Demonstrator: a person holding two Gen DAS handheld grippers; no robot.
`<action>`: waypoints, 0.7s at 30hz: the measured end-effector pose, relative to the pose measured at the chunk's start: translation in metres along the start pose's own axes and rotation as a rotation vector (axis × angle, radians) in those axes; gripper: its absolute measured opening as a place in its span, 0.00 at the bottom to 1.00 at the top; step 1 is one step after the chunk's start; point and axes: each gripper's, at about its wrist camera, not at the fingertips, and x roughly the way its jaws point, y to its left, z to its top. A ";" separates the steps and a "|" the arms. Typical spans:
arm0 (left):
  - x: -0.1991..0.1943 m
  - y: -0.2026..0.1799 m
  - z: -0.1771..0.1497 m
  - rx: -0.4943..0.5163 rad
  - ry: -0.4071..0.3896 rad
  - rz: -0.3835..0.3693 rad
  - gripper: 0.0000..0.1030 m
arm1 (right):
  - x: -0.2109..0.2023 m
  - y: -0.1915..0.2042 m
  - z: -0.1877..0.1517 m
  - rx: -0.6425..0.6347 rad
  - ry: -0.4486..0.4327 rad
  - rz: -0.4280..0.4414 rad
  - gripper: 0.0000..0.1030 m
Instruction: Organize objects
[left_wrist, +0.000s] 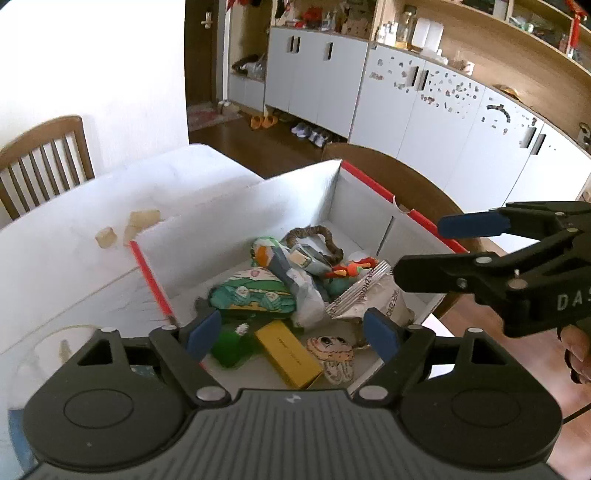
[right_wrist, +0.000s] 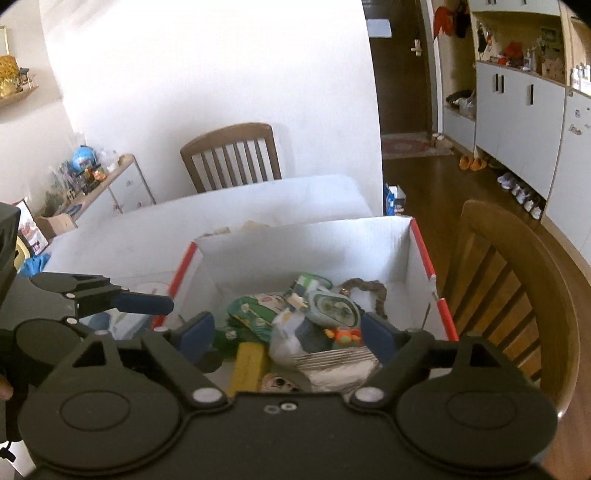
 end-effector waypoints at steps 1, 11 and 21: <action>-0.005 0.001 -0.001 0.006 -0.009 0.000 0.85 | -0.003 0.003 -0.001 0.002 -0.011 -0.004 0.87; -0.042 0.019 -0.012 0.023 -0.063 -0.024 0.86 | -0.033 0.034 -0.014 0.045 -0.089 -0.074 0.95; -0.075 0.039 -0.026 0.004 -0.127 -0.046 1.00 | -0.056 0.066 -0.031 0.060 -0.155 -0.149 0.99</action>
